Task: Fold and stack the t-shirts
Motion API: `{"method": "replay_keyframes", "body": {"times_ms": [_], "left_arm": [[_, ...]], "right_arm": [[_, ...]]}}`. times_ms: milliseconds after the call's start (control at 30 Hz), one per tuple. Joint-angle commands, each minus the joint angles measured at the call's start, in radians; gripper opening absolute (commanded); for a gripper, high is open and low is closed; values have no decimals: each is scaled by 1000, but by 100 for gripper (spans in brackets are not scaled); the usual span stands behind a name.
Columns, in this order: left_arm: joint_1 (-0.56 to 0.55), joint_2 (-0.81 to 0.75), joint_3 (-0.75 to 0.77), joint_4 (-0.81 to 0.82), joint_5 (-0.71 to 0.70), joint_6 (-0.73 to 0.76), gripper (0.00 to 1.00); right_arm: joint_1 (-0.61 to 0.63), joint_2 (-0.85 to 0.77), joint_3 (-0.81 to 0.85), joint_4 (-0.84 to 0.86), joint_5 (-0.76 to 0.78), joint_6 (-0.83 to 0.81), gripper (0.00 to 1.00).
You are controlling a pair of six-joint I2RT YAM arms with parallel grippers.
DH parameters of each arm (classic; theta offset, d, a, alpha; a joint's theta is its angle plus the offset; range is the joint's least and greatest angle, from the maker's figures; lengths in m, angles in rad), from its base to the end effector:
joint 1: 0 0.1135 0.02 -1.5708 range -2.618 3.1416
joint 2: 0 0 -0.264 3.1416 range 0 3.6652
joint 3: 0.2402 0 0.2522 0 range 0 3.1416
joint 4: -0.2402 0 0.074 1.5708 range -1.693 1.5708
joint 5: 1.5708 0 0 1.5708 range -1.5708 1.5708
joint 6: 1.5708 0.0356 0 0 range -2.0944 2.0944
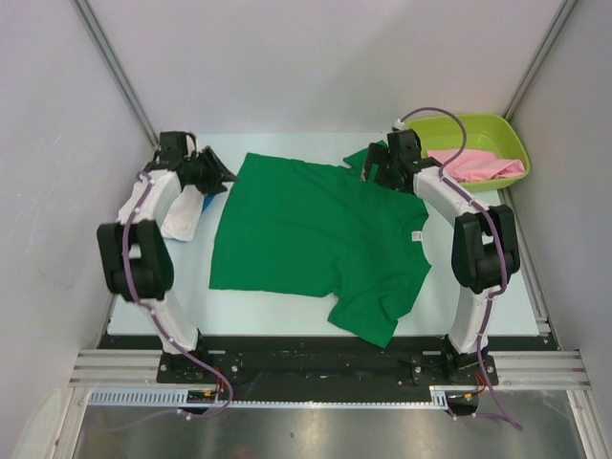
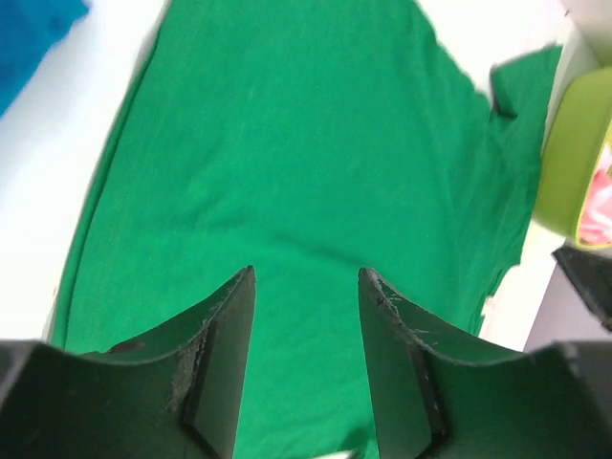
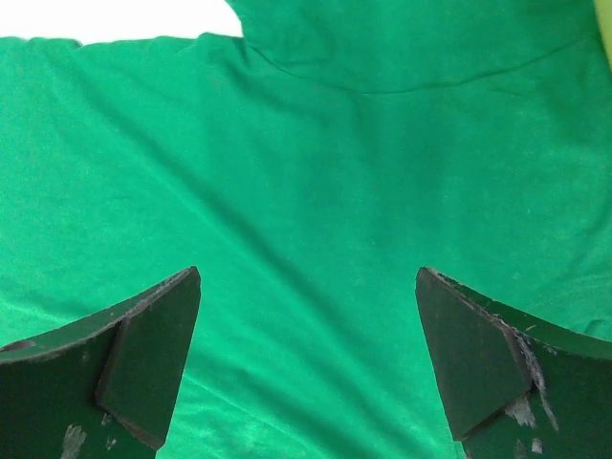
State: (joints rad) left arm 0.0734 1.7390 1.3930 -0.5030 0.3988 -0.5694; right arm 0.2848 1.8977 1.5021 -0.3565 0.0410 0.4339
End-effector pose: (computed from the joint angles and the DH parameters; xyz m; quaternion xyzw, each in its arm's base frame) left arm 0.3855 0.0145 0.2670 -0.2233 0.8922 -0.2646 0.2900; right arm 0.4169 0.1205 0.2496 0.0765 0.9140 0.1223 0.3791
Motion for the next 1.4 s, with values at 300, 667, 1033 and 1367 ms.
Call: {"method": "replay_keyframes", "body": {"times_ms": [300,667,1033,1367], "left_arm": [[-66,719,834,-43,-64,-63,56],[-64,824,934,-29,-230,-52,61],[-135,898,1043,-184,-373,25,62],[-164,916,1068,-262,-432,49,56]], "right_arm": [[85,-133,-54,56,3,-69,100],[145,-178,-118,71,10,-90,100],[152,-167,-152,70,0,-66,100],[154,-170,-167,73,-19,-63,100]]}}
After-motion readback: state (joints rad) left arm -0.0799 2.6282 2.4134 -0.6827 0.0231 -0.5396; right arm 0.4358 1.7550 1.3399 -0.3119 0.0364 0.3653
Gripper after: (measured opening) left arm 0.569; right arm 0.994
